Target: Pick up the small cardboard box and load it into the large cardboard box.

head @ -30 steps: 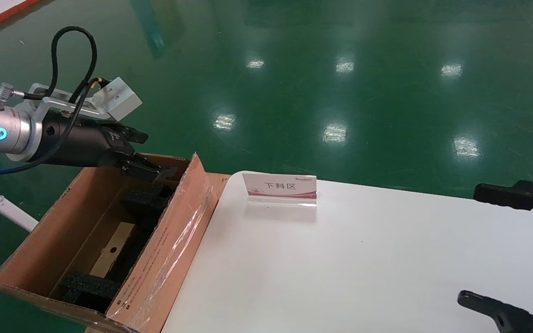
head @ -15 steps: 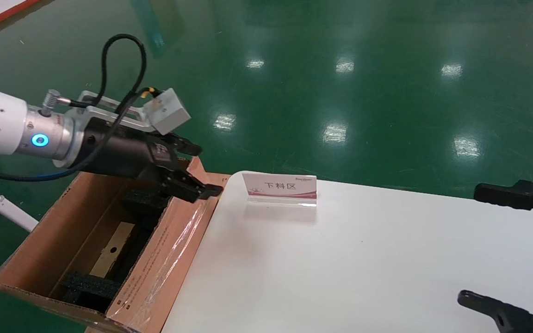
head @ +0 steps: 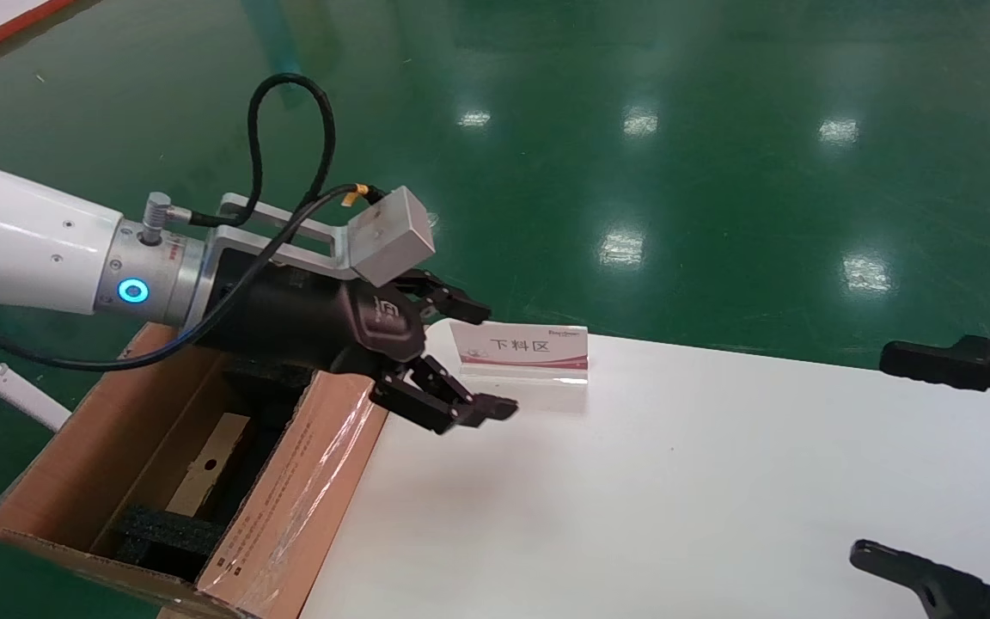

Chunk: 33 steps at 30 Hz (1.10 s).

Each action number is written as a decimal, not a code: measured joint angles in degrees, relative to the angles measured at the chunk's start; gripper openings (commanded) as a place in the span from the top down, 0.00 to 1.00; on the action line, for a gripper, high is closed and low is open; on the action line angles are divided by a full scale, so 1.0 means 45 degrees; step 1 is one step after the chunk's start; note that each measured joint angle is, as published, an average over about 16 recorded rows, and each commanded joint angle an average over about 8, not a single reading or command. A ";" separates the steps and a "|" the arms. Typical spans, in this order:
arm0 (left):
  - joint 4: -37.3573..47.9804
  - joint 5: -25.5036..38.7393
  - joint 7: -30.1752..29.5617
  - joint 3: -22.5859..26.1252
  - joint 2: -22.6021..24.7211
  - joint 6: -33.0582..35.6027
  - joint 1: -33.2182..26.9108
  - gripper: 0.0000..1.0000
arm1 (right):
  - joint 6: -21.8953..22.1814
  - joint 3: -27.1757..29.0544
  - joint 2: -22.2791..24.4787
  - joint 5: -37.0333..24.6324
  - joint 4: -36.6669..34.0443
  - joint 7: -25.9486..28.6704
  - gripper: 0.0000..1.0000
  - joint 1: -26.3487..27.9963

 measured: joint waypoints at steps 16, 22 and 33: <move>0.0356 -0.1855 0.2743 -0.6184 0.0927 0.2116 0.4873 0.00 | 0.0004 -0.0010 0.0004 0.0007 0.0000 -0.0005 0.00 0.0002; 0.0490 -0.2551 0.3772 -0.8504 0.1275 0.2910 0.6701 0.00 | 0.0006 -0.0013 0.0005 0.0009 0.0000 -0.0007 0.00 0.0003; 0.0689 -0.3550 0.5186 -1.1852 0.1776 0.4046 0.9335 0.00 | 0.0010 -0.0018 0.0008 0.0014 -0.0002 -0.0010 0.00 0.0002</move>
